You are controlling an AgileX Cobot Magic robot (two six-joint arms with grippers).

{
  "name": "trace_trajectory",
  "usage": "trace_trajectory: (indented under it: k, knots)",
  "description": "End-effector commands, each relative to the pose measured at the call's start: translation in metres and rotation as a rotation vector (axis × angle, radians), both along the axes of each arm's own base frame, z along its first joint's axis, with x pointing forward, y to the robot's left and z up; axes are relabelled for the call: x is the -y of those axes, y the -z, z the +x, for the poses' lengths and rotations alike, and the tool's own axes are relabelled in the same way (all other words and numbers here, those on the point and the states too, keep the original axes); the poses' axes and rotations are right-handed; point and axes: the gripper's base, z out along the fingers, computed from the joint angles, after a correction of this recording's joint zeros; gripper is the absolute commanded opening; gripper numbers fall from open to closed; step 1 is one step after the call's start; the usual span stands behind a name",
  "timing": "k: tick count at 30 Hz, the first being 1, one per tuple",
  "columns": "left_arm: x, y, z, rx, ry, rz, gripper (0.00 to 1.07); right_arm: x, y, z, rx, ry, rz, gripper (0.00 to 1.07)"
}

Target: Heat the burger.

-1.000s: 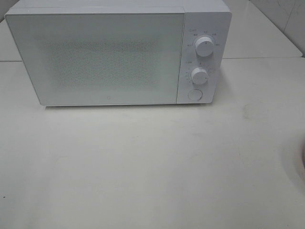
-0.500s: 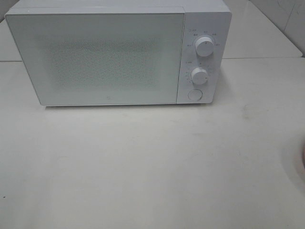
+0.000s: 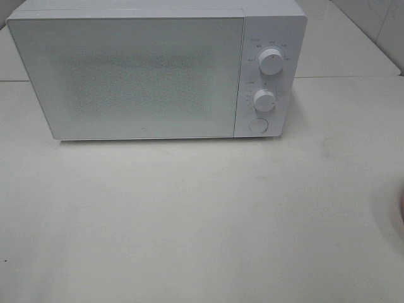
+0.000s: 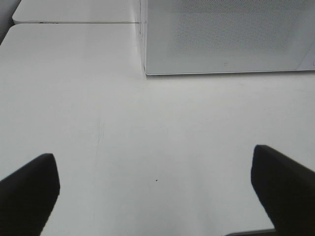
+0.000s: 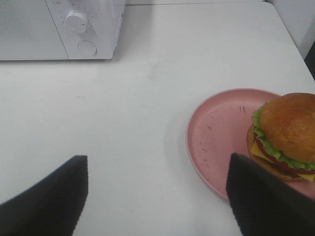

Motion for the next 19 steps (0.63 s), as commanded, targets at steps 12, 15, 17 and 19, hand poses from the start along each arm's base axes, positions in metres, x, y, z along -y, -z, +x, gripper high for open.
trace_trajectory:
  k: [12,15,17,19]
  knots:
    - [0.001,0.0001,-0.0031,0.027,0.006,-0.009,0.98,-0.0001,0.0006,-0.0022,0.017,0.002,-0.01,0.76]
    - [0.001,0.0001,-0.0031,0.027,0.006,-0.009,0.98,-0.0001,0.0006,-0.0022,0.017,0.002,-0.01,0.76]
    - [0.001,0.0001,-0.0031,0.027,0.006,-0.009,0.98,-0.0001,0.0006,-0.0022,0.017,0.002,-0.01,0.76]
    - [0.001,0.0001,-0.0031,0.027,0.006,-0.009,0.98,-0.0001,0.0006,-0.0022,0.017,0.002,-0.01,0.76]
